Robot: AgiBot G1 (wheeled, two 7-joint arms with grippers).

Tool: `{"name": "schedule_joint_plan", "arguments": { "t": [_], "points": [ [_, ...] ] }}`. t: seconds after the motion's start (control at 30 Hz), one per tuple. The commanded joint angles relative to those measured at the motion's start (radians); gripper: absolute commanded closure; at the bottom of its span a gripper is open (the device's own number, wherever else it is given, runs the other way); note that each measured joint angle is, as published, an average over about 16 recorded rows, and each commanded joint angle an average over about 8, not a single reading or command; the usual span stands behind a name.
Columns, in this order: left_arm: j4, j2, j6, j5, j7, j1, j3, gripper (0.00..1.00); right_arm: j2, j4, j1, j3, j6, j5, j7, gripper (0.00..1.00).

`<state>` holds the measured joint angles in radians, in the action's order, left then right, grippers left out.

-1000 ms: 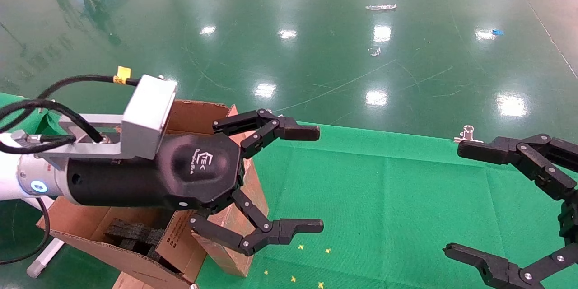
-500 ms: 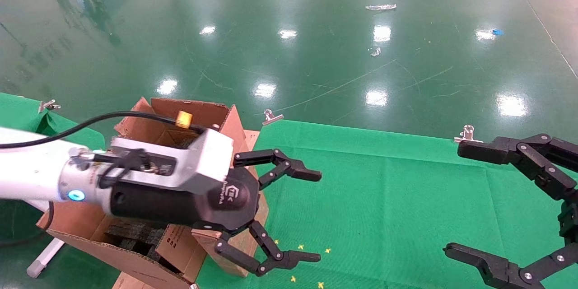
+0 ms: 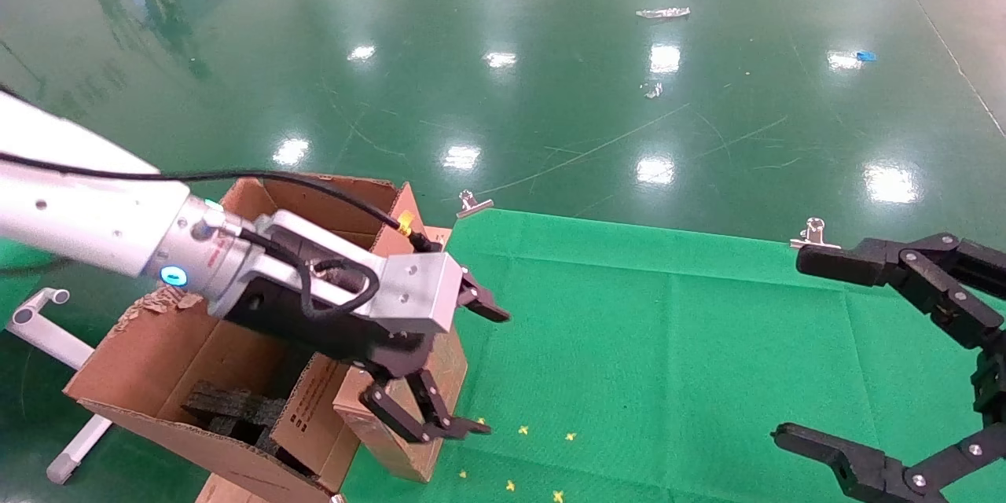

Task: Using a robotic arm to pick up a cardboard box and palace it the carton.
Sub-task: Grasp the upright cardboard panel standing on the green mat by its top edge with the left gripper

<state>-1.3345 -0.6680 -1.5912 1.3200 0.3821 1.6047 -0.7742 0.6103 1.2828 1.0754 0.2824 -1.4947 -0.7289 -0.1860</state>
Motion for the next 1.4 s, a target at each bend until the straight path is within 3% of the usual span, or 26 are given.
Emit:
{"name": "schedule_joint_plan", "arguments": {
  "t": [0.03, 0.4, 0.63, 0.87, 1.2, 1.4],
  "points": [
    [-0.001, 0.001, -0.003, 0.022, 0.022, 0.062, -0.061, 0.00, 0.000, 0.000, 0.000, 0.000, 0.000, 0.000, 0.000, 0.00],
    [0.024, 0.013, -0.003, 0.072, 0.180, 0.364, -0.432, 0.00, 0.000, 0.000, 0.000, 0.001, 0.000, 0.001, 0.000, 0.00],
    [0.025, -0.002, 0.007, 0.092, 0.212, 0.463, -0.579, 0.00, -0.001, 0.000, 0.000, 0.001, 0.001, 0.001, 0.001, 0.00],
    [0.076, -0.051, 0.024, 0.096, 0.187, 0.477, -0.661, 0.00, -0.001, 0.000, 0.000, 0.002, 0.001, 0.001, 0.001, 0.00],
    [0.244, -0.106, 0.039, 0.050, 0.160, 0.460, -0.678, 0.00, -0.001, 0.000, 0.001, 0.003, 0.001, 0.002, 0.001, 0.00],
    [0.365, -0.132, 0.027, 0.022, 0.284, 0.452, -0.699, 0.00, -0.001, 0.000, 0.001, 0.003, 0.001, 0.002, 0.002, 0.00]
  ]
}}
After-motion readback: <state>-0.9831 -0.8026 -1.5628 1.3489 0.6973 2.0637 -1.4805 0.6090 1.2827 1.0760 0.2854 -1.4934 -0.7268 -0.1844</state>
